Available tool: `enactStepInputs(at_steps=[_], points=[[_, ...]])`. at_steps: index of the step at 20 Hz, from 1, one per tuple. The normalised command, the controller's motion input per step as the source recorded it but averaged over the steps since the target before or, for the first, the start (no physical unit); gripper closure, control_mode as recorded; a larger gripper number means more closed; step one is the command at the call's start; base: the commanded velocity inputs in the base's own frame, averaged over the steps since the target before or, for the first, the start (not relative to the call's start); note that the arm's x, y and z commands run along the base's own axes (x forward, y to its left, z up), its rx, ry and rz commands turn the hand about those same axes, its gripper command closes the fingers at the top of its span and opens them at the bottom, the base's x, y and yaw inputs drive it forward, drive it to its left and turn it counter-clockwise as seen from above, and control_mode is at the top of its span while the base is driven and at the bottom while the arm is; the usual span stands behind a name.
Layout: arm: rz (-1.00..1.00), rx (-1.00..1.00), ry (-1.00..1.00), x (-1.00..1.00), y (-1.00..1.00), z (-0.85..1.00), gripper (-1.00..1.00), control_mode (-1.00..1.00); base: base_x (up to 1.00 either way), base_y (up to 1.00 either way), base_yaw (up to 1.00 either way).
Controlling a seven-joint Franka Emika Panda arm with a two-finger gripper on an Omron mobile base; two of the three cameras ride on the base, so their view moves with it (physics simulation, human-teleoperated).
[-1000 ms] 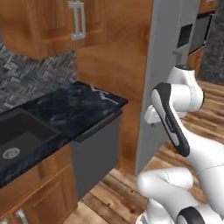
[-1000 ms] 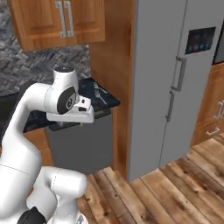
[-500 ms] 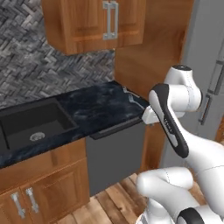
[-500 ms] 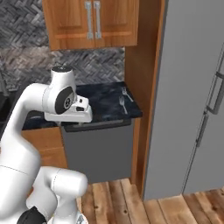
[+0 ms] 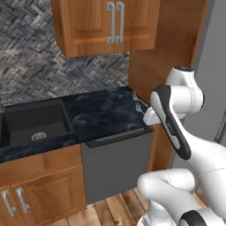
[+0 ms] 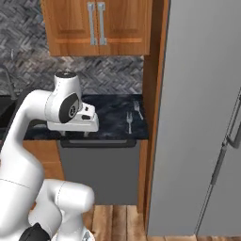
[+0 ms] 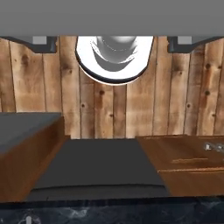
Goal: Organize the utensils by type. Pick up the wooden spoons from the counter and place them in the open cabinet. Then pick up the metallic utensils from the counter and place them in the open drawer.
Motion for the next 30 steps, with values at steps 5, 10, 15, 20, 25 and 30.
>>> enactStepInputs(at_steps=[5, 10, 15, 20, 25, 30], points=[[0.0, 0.0, 0.0, 0.0, 0.0, 0.0, -1.0, 1.0, 0.69, -0.51, 0.24], [0.0, 0.0, 0.0, 0.0, 0.0, 0.0, -1.0, 1.0, 0.58, -0.37, 0.04], [0.0, 0.0, 0.0, 0.0, 0.0, 0.0, -1.0, 1.0, 0.48, -0.26, 0.0], [0.0, 0.0, 0.0, 0.0, 0.0, 0.0, -1.0, 1.0, 0.58, -0.01, 0.0], [0.0, 0.0, 0.0, 0.0, 0.0, 0.0, -1.0, 1.0, 0.3, -0.03, 0.0], [0.0, 0.0, 0.0, 0.0, 0.0, 0.0, -1.0, 1.0, 0.0, -0.02, 0.0]])
